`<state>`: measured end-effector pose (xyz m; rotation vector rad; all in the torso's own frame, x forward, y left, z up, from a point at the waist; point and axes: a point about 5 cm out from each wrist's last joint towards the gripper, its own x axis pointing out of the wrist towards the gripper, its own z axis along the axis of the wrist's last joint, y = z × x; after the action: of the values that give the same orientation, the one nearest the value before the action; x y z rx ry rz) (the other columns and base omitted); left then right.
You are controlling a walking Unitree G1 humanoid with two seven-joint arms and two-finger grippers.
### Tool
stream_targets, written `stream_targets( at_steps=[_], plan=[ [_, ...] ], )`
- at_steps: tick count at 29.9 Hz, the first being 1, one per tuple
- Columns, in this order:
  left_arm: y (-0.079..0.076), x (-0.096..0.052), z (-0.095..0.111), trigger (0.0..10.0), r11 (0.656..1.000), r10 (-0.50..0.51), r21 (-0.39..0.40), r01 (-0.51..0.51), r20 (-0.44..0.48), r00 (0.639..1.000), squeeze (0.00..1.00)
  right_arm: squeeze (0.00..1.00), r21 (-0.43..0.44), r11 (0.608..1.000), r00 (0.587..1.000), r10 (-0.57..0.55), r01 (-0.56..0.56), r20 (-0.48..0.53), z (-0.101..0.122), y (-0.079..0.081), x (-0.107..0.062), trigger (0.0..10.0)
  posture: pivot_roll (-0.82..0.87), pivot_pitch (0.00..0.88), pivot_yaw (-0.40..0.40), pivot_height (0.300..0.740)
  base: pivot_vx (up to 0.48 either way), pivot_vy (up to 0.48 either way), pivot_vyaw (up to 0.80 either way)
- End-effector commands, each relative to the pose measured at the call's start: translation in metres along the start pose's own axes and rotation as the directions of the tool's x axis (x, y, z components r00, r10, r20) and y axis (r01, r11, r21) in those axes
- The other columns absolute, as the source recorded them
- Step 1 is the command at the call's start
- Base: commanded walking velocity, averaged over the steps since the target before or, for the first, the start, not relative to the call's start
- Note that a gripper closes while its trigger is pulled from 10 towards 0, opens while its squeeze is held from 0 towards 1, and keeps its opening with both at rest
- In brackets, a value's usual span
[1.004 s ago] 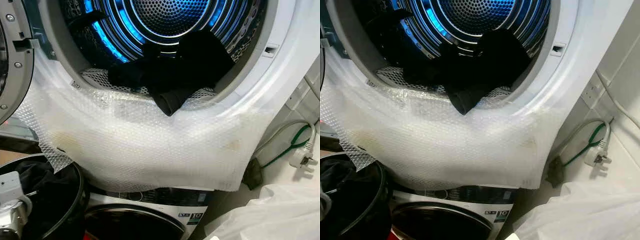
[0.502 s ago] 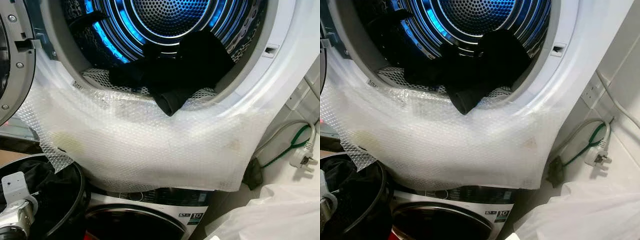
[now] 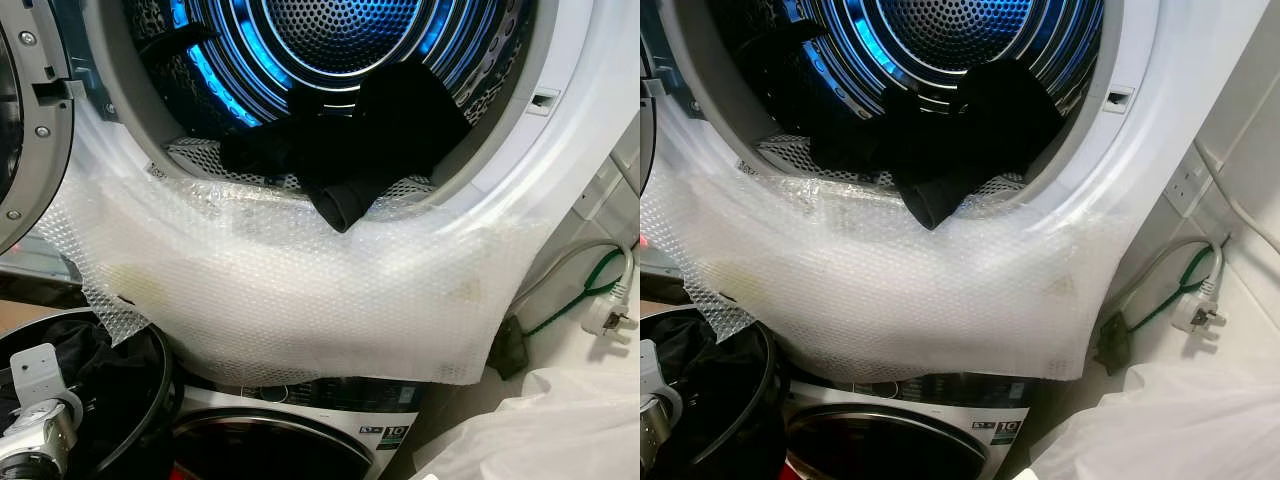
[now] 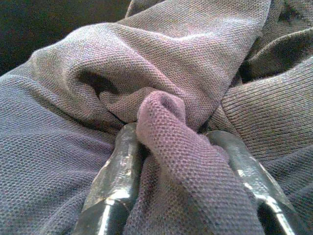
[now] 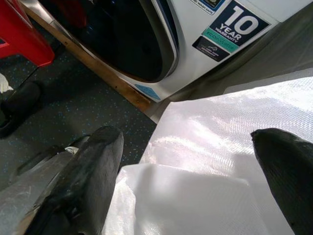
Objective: Clothes washing
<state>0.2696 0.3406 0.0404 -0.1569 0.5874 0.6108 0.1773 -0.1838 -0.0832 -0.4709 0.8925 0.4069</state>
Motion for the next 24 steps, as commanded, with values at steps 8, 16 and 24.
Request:
stream_targets(
  at_steps=[8,16,24],
  plan=[
    [-0.017,-0.002,-0.034,0.0,0.998,-0.058,0.015,0.06,-0.114,0.992,0.0,0.0,0.021,1.0,1.0,0.001,-0.001,0.006,0.001,0.002,0.0,10.0,0.08,0.0,-0.135,0.74,0.0,0.0,0.0],
    [-0.013,-0.003,-0.037,0.0,0.999,-0.043,0.011,0.044,-0.107,0.993,0.0,0.0,0.034,0.999,1.0,0.002,-0.002,0.004,0.002,0.005,0.001,10.0,0.09,0.0,-0.125,0.74,0.0,0.0,0.0],
    [-0.014,-0.008,-0.019,0.0,0.999,-0.026,-0.043,0.03,0.106,0.994,0.0,0.0,0.058,0.998,1.0,-0.009,0.008,0.012,0.005,0.004,0.002,10.0,0.1,0.0,-0.107,0.74,0.0,0.0,0.0]
  ],
)
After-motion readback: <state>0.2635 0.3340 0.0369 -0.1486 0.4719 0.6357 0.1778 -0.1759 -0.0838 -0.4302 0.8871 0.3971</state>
